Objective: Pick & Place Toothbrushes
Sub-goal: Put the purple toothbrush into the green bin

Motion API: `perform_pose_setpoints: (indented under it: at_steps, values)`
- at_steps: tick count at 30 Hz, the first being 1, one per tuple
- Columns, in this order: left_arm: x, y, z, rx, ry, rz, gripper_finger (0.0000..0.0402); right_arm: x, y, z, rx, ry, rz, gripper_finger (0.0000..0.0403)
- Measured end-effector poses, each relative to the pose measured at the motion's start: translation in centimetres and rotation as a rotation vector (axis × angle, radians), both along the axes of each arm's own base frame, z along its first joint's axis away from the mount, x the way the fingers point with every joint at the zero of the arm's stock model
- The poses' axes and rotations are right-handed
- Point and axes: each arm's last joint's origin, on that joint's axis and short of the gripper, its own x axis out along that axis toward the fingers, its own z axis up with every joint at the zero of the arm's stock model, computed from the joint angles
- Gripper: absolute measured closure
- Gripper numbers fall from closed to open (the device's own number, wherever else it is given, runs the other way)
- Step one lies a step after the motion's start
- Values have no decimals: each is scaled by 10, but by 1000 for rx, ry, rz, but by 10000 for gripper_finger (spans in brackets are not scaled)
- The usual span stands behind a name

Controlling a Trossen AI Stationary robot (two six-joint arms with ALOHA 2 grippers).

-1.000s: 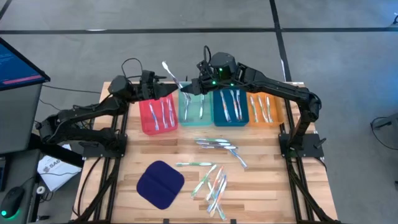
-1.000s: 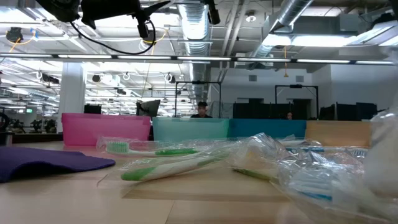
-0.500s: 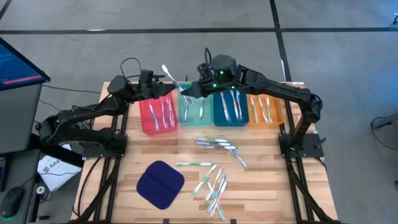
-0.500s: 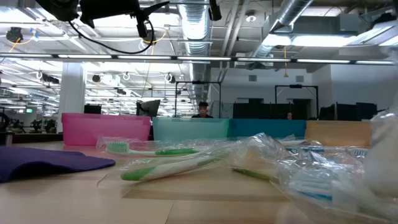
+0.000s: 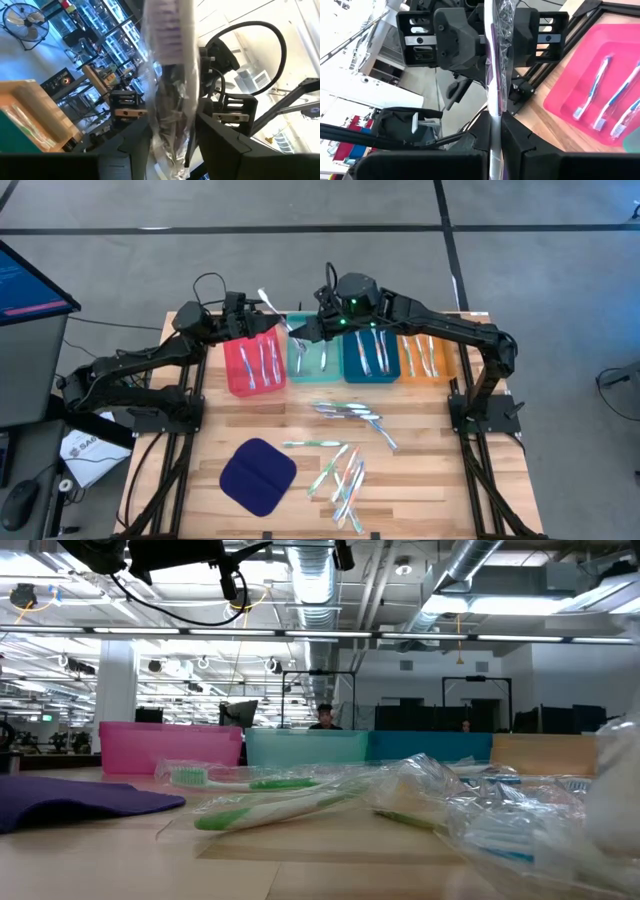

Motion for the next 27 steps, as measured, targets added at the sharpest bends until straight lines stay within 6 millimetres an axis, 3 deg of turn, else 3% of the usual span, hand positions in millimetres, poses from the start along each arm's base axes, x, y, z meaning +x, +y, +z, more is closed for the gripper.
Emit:
perform_pose_setpoints:
  at_steps: [13, 19, 27]
  values:
    - [0, 0, 1, 9, -8, -4, 383, 0, 2, -1, -10, 7, -3, 389]
    - [0, -1, 1, 9, -6, -30, 387, 1, 3, 0, -16, 0, 12, 333]
    - [0, -6, 0, -11, 23, -208, 389, -3, 4, 4, 20, -28, 135, 261]
